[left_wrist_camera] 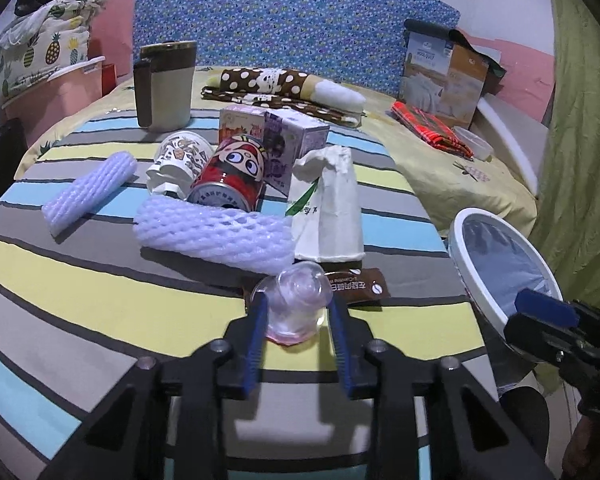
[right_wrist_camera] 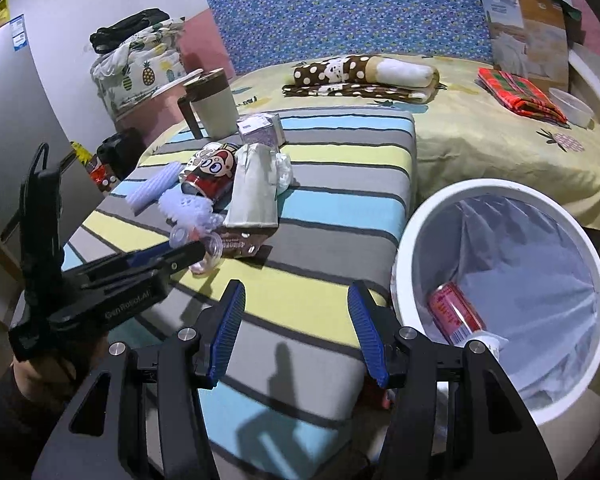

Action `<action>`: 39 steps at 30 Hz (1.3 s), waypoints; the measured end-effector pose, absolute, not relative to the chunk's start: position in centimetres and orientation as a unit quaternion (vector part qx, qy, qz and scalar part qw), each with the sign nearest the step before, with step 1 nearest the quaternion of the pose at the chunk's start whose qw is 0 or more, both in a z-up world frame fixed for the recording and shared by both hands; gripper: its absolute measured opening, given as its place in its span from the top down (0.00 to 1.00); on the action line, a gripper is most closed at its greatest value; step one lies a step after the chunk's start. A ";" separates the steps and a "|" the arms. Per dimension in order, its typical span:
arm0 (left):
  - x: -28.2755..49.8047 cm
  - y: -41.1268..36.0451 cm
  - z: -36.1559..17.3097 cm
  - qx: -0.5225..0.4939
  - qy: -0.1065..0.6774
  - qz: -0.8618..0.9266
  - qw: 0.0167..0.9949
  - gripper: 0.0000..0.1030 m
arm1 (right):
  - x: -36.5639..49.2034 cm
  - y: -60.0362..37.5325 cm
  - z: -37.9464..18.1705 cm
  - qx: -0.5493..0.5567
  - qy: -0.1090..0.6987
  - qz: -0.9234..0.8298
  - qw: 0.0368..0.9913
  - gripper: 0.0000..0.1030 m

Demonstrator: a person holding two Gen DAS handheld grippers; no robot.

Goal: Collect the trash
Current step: 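Grasp the clear plastic cup with the left gripper while the right gripper grasps the white paper bag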

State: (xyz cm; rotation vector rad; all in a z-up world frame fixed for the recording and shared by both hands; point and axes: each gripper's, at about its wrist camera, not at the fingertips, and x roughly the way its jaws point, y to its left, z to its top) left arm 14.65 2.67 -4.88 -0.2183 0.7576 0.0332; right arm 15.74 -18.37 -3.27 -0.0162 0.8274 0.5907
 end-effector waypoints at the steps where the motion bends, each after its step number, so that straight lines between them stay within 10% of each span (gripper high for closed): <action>1: 14.6 2.7 -4.9 -0.105 0.367 0.016 0.924 0.70 | 15.9 -18.2 -3.3 -0.008 0.396 0.284 0.873 0.46; 23: 12.7 5.3 -4.3 -0.130 0.356 0.002 0.926 0.70 | 22.1 -10.7 -4.8 -0.030 0.406 0.317 0.857 0.46; 28: 12.5 5.4 -4.4 -0.130 0.356 -0.001 0.925 0.70 | 22.3 -10.5 -5.0 -0.032 0.412 0.315 0.854 0.67; 39: 11.5 4.2 -3.0 -0.116 0.344 -0.002 0.932 0.70 | 19.5 -13.3 -2.2 -0.014 0.379 0.315 0.870 0.72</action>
